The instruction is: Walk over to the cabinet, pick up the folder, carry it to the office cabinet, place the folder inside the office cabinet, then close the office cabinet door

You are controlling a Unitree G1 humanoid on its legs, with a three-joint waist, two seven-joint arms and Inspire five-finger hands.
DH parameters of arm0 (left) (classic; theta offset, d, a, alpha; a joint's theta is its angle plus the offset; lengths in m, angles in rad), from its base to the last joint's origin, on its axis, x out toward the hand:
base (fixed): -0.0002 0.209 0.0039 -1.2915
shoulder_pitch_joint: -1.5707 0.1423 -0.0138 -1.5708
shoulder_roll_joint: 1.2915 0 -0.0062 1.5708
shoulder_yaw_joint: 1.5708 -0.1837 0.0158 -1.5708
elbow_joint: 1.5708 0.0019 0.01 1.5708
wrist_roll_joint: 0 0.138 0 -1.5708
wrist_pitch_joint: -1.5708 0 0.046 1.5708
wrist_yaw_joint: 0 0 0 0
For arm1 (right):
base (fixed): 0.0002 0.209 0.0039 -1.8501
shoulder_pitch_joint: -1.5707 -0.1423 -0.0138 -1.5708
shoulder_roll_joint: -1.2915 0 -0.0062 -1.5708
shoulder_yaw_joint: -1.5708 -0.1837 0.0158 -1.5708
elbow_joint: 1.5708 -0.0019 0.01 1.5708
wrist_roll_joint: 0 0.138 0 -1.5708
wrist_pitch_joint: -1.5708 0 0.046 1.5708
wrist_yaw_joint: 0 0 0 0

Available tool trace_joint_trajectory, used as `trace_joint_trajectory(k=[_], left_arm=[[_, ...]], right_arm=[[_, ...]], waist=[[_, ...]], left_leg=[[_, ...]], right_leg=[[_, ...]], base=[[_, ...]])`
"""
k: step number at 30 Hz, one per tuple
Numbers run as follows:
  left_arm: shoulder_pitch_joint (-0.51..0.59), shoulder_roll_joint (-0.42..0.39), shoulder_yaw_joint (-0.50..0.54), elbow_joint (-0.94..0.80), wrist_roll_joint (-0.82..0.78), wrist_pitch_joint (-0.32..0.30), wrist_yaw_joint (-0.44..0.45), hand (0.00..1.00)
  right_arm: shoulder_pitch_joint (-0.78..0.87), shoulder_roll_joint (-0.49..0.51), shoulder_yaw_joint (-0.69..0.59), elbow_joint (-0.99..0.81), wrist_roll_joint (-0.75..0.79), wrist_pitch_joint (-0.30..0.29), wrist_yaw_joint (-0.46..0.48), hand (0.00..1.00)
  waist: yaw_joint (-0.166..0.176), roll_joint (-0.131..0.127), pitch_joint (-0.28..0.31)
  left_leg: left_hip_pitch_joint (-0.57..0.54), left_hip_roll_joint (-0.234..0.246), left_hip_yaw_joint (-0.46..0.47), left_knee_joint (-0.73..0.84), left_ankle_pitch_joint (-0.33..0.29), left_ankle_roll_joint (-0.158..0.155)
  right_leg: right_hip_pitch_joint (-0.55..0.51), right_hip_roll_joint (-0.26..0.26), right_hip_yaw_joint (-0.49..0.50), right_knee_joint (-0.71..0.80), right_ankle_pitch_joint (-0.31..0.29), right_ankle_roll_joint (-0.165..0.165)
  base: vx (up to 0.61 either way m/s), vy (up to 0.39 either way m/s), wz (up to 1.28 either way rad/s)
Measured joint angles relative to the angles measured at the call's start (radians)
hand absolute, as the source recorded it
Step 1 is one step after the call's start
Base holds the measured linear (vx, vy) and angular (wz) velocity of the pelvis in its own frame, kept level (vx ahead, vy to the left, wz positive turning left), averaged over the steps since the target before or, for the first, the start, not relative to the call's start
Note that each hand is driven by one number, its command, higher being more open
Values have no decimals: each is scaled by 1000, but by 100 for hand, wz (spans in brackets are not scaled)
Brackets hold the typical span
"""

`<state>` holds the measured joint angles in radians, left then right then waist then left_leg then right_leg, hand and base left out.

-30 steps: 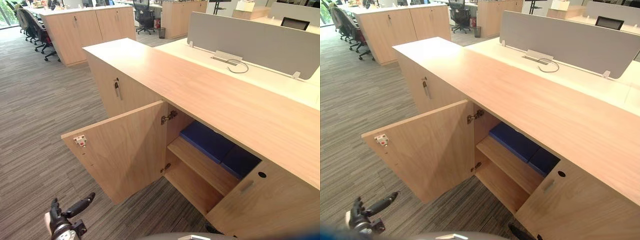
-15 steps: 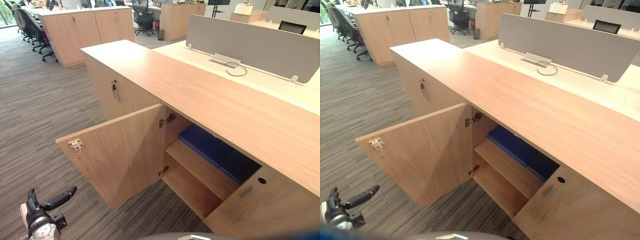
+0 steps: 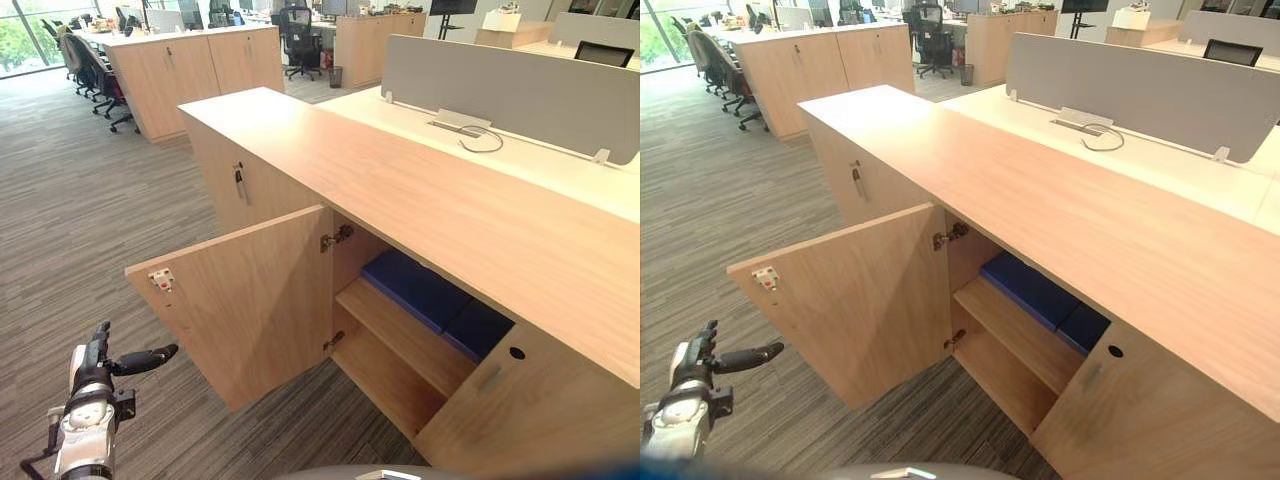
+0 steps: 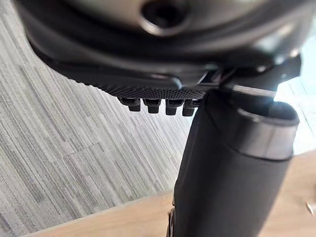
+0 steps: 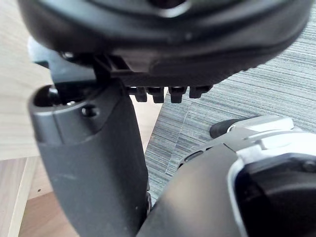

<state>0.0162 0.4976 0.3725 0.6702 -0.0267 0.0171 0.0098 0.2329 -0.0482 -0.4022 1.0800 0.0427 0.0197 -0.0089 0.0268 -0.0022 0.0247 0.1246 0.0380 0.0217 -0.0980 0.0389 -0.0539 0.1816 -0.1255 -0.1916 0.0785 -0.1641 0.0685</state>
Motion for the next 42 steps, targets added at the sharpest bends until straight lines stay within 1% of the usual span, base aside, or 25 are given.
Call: trace_joint_trajectory(k=[2,4,6,8,9,12,17,18,20,24,27,28,29,30,31,32,34,36,37,39,40,41,42], left_arm=[[-15,8,-28,9,1,-9,-20,100],[-46,18,-51,39,2,-10,-22,100],[-72,34,-75,65,2,-10,-26,100],[-95,67,-129,83,1,-10,-41,100],[-105,71,-135,93,-2,-9,-39,100],[-144,111,-162,155,-2,-9,-47,100],[-181,124,-181,208,0,-8,-47,100],[-192,129,-192,220,0,-8,-46,100],[-199,131,-200,229,10,-6,-44,100],[-199,136,-214,226,71,-5,-43,100],[-189,152,-284,175,144,16,-39,100],[-171,157,-305,134,159,27,-39,100],[-116,166,-336,35,200,43,-37,100],[-86,166,-344,-14,216,49,-35,100],[-36,164,-356,-86,236,53,-30,100],[51,161,-379,-208,232,54,-29,100],[152,160,-412,-337,187,54,-28,100],[295,169,-490,-516,72,54,-28,100],[324,176,-521,-551,53,54,-28,100],[381,226,-688,-631,104,46,-34,100],[384,238,-734,-637,132,33,-35,100],[384,249,-803,-656,228,-8,-50,100],[384,251,-830,-669,277,-36,-65,100]], right_arm=[[1,0,-11,5,1,0,5,100],[1,0,-11,6,2,0,7,100],[-1,3,-11,6,2,0,8,100],[-9,4,-11,17,8,-1,10,100],[-11,4,-11,20,9,-1,10,100],[-24,2,-13,31,10,-2,16,100],[-25,-6,-12,26,39,-10,24,100],[-25,-8,-11,25,39,-11,25,100],[-25,-11,-8,23,41,-13,27,100],[-19,-10,4,20,41,-21,27,100],[11,2,19,-24,41,-24,28,100],[18,3,31,-37,41,-26,28,100],[24,6,32,-48,40,-30,28,100],[25,7,32,-48,40,-30,27,100],[28,7,31,-49,40,-31,27,100],[34,6,31,-50,40,-33,26,100],[36,5,33,-52,40,-34,25,100],[40,-6,59,-55,47,-42,25,100],[42,-13,71,-55,50,-45,25,100],[43,-38,113,-55,76,-54,27,100],[43,-45,118,-54,77,-59,28,100],[42,-51,122,-51,77,-66,29,100],[40,-53,128,-48,77,-69,29,100]], waist=[[-2,2,3],[-2,-1,5],[-1,-8,10],[-2,-16,16],[-1,-17,17],[-1,-15,24],[-1,-1,32],[-1,5,36],[-1,8,38],[-2,9,38],[-1,0,36],[0,-1,37],[2,-3,38],[4,-4,39],[10,-4,39],[24,-4,39],[31,-4,39],[54,0,36],[60,3,35],[68,23,35],[68,26,36],[65,34,33],[59,36,31]], left_leg=[[-2,15,1,0,1,-10],[-4,22,2,0,0,-14],[-3,27,7,0,-3,-18],[-1,27,15,1,-8,-24],[0,27,18,1,-8,-25],[6,26,53,6,-8,-25],[11,44,77,7,-8,-25],[7,46,79,7,-8,-25],[5,46,86,6,-6,-23],[-10,40,101,1,5,-16],[-23,33,94,1,18,-11],[-29,32,87,1,21,-14],[-40,30,76,1,28,-12],[-42,28,73,1,29,-11],[-43,26,68,1,30,-11],[-45,18,57,1,31,-9],[-52,6,43,1,34,-3],[-58,-11,38,1,36,9],[-60,-16,37,2,37,13],[-66,-35,29,2,40,25],[-66,-38,28,2,41,27],[-67,-43,28,1,43,32],[-67,-45,28,1,44,33]], right_leg=[[0,10,1,-3,-4,-8],[1,17,3,-7,-1,-6],[4,22,7,-13,0,-8],[8,25,14,-22,2,-9],[7,26,16,-23,3,-10],[5,29,37,-20,10,-18],[-16,40,66,8,24,-28],[-25,41,69,13,25,-28],[-33,40,79,19,27,-26],[-61,37,94,33,28,-24],[-66,31,94,24,24,-17],[-69,30,91,22,25,-15],[-75,28,83,20,27,-11],[-74,26,80,19,29,-9],[-71,22,76,17,30,-7],[-64,15,64,11,31,-1],[-60,4,50,6,32,7],[-61,-13,47,5,33,20],[-61,-18,47,5,35,26],[-61,-35,46,4,40,42],[-61,-38,46,3,41,44],[-61,-43,47,1,45,51],[-60,-44,49,-1,45,55]], base=[[-43,-58,-1],[9,-47,-3],[46,-32,-6],[103,-19,-8],[92,-12,-8],[62,12,-8],[-9,20,-9],[-60,21,-7],[-72,16,-12],[-119,18,-12],[-110,7,8],[-130,11,21],[-117,12,21],[-78,16,20],[-31,26,21],[-20,30,30],[-9,43,27],[-2,82,14],[-11,80,13],[-34,80,13],[-57,71,6],[-52,47,0],[-80,52,-4]])
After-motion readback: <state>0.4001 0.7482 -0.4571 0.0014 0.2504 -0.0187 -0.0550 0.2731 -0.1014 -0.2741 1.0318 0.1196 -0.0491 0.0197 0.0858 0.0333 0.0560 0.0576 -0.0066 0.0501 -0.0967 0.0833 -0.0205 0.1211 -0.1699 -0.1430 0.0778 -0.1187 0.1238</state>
